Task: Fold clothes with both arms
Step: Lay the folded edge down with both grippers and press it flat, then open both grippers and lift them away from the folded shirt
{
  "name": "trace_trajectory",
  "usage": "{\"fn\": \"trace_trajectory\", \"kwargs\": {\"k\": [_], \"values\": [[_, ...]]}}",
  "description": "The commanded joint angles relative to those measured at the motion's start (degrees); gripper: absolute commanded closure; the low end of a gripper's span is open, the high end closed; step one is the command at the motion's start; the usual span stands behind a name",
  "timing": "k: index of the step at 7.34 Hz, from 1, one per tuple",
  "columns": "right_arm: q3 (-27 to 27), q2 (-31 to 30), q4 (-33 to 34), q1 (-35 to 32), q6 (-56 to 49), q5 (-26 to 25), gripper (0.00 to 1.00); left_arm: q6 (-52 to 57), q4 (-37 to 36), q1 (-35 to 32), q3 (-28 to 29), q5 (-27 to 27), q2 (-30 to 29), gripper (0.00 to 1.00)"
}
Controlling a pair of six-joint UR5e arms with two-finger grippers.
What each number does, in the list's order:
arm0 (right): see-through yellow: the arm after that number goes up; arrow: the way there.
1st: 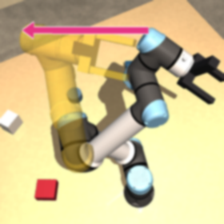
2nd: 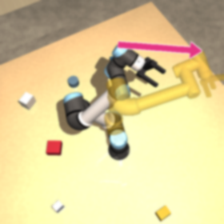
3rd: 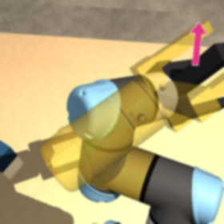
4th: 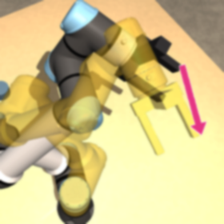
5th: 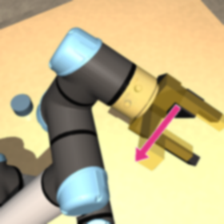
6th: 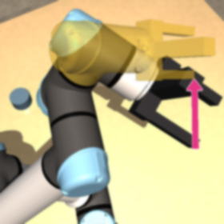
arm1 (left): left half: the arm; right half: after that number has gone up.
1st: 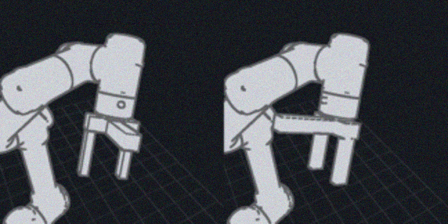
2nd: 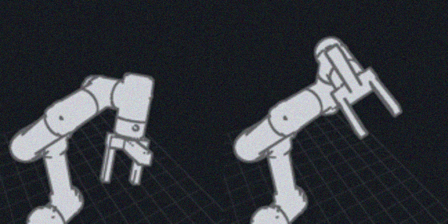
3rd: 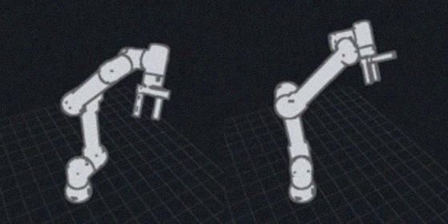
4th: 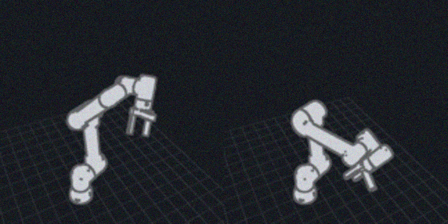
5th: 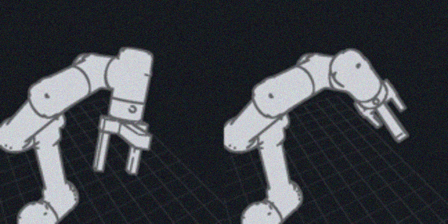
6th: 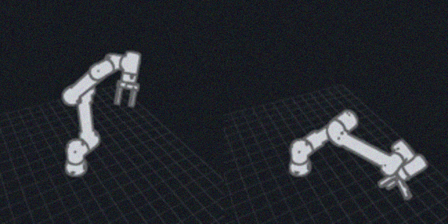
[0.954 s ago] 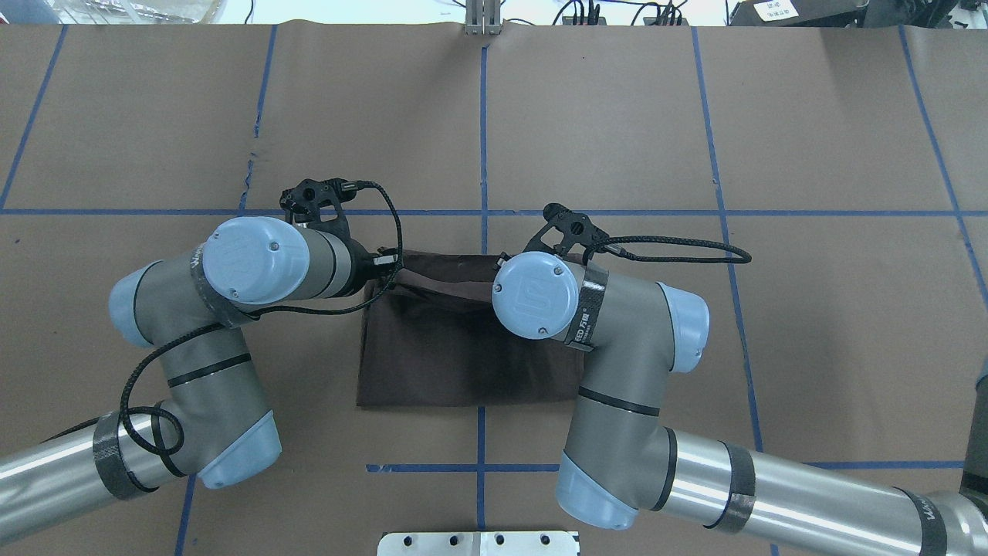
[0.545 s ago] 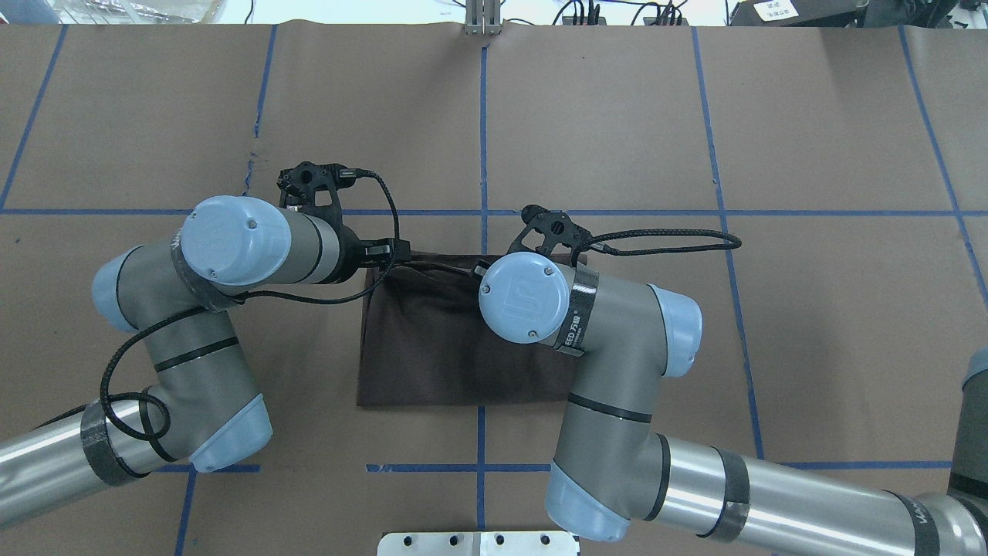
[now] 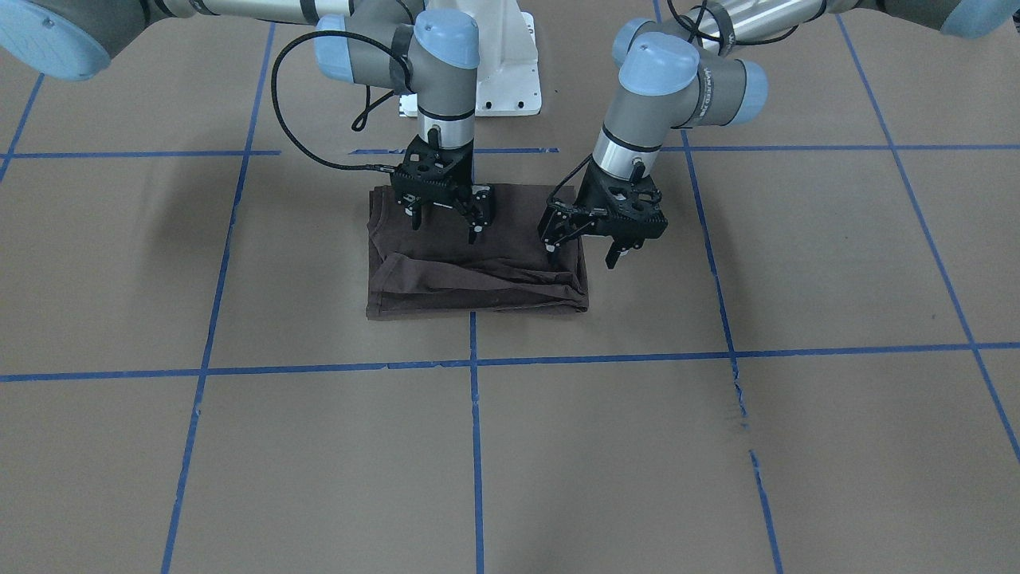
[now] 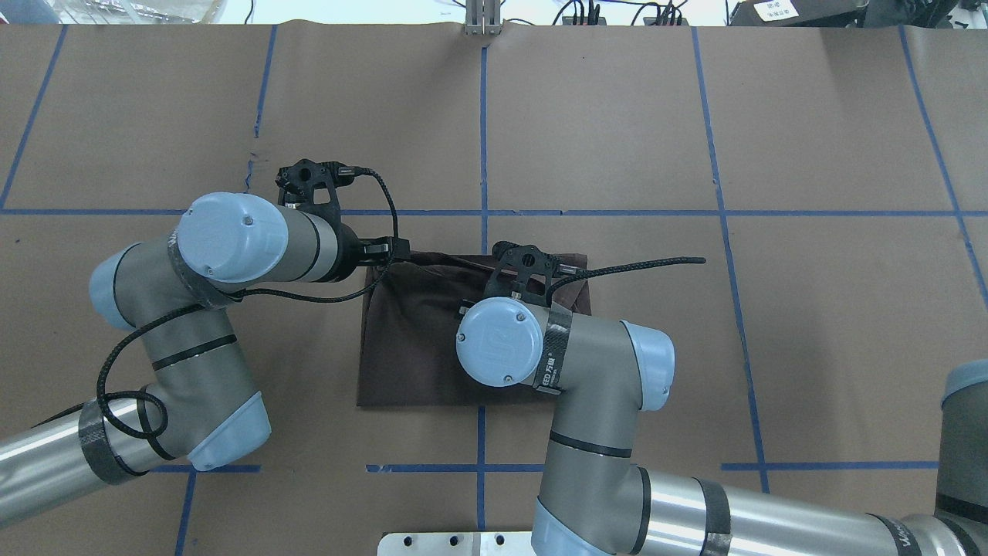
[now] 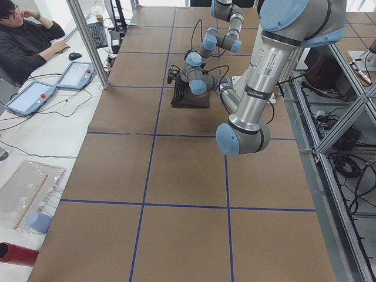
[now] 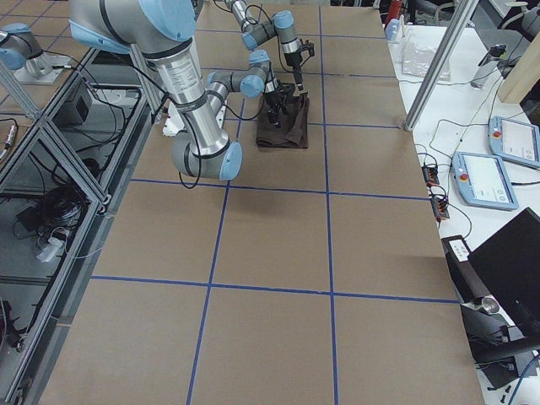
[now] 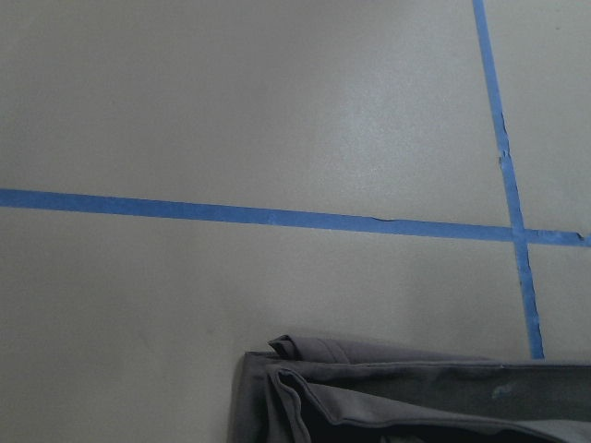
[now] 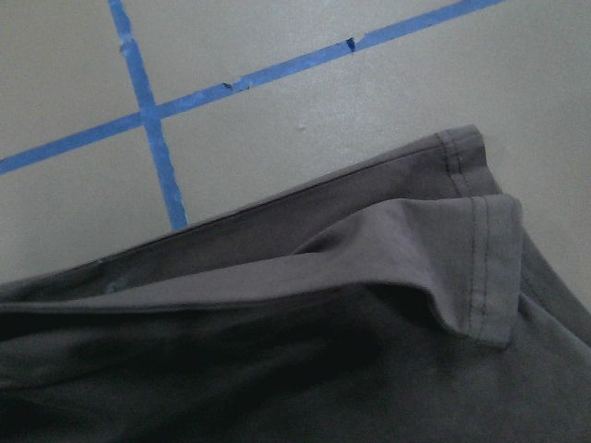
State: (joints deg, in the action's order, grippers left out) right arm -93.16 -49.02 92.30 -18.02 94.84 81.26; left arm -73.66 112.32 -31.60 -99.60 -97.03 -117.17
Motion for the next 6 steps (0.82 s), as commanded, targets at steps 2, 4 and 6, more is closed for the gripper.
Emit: {"fn": "trace_trajectory", "kwargs": {"k": [2, 4, 6], "values": [[5.85, 0.77, -0.01, -3.93, -5.78, -1.19, 0.0, 0.01, 0.09, 0.04, -0.06, 0.0, 0.1, 0.0], [13.5, 3.57, -0.1, -9.2, -10.87, -1.11, 0.0, -0.34, 0.09, 0.13, -0.06, 0.0, 0.1, 0.0], [17.82, 3.76, -2.45, -16.31, -15.89, 1.68, 0.0, -0.34, 0.09, 0.22, 0.02, 0.0, 0.19, 0.0]]}}
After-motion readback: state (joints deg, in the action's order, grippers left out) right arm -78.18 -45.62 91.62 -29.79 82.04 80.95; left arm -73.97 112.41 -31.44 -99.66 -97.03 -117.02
